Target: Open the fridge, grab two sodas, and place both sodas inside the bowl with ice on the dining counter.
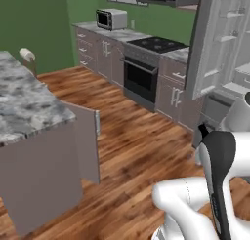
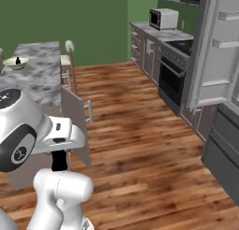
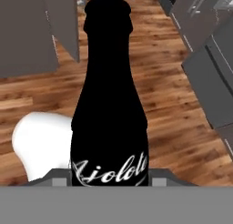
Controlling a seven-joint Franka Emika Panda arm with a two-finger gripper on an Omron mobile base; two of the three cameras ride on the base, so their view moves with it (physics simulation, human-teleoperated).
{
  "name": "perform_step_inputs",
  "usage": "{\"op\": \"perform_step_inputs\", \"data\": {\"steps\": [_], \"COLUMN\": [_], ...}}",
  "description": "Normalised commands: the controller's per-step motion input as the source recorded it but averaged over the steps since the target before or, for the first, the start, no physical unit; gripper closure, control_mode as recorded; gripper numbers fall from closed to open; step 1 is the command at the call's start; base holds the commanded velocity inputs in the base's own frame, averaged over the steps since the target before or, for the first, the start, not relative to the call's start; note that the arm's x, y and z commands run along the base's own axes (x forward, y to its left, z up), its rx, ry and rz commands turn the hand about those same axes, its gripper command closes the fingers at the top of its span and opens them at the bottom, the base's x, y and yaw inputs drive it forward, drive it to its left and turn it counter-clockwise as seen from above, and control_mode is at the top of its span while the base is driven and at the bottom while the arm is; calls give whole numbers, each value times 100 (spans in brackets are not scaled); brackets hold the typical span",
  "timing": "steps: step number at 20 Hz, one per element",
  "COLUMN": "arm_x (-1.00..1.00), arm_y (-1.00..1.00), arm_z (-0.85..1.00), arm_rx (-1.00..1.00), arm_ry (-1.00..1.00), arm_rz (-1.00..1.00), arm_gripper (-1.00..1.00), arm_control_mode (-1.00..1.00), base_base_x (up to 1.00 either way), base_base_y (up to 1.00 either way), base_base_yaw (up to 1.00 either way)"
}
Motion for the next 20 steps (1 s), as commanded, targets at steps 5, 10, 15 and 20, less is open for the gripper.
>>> {"op": "perform_step_inputs", "data": {"steps": [5, 10, 15, 20], "arm_x": [0, 0, 0, 0], "arm_y": [0, 0, 0, 0], "arm_z": [0, 0, 0, 0], "arm_rx": [0, 0, 0, 0], "arm_ry": [0, 0, 0, 0], "arm_rz": [0, 0, 0, 0], "arm_gripper": [100, 100, 100, 100], "arm_control_mode": [100, 100, 100, 100], "base_base_x": [-23, -23, -22, -19], "base_base_y": [95, 90, 91, 95], "base_base_yaw": [48, 49, 49, 47]}}
